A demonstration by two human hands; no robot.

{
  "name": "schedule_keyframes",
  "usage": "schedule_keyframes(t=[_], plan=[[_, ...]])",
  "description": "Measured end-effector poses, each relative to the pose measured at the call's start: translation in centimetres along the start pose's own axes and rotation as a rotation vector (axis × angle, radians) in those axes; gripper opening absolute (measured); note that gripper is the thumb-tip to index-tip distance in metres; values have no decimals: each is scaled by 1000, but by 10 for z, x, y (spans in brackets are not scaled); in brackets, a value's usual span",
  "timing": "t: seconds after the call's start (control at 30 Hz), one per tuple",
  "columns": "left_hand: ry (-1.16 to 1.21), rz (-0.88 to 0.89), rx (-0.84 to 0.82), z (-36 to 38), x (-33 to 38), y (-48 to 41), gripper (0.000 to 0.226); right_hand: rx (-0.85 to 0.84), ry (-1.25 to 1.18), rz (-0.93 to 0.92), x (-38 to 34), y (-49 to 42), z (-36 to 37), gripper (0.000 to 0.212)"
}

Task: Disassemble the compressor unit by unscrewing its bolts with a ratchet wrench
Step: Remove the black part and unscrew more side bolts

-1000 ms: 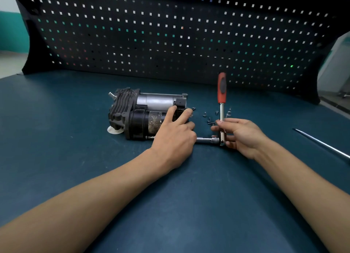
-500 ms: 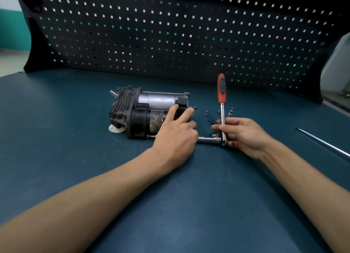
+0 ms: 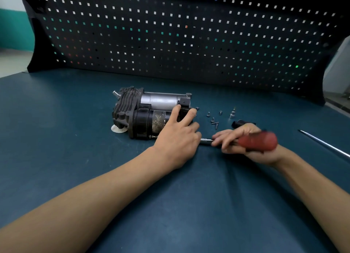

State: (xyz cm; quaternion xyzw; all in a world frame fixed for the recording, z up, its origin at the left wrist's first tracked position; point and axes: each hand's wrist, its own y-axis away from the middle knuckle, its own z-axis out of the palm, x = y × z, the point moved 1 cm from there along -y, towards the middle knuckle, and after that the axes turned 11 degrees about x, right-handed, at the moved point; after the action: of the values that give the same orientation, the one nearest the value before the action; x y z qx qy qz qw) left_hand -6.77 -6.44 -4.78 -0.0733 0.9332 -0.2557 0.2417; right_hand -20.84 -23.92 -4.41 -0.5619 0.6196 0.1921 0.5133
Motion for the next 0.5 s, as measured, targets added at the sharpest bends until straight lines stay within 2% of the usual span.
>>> schedule_keyframes(t=[0.03,0.13,0.27,0.37,0.5], plan=[[0,1,-2,-1,0,0,36,-46,12,-16,1,1,1,4],[2,-5,-13,-2,0,0,37,-66,16,17,2,-1,2,20],[28,-37,-29,-4,2,-2,37,-29,-20,21,3,-2,4,17],[42,-60,-43,-5,3,-3,36,55,-49,85,1,-4,5,24],[61,-69,-27,-7,3,-4,35,211,-123,226,-7,-14,10,20]])
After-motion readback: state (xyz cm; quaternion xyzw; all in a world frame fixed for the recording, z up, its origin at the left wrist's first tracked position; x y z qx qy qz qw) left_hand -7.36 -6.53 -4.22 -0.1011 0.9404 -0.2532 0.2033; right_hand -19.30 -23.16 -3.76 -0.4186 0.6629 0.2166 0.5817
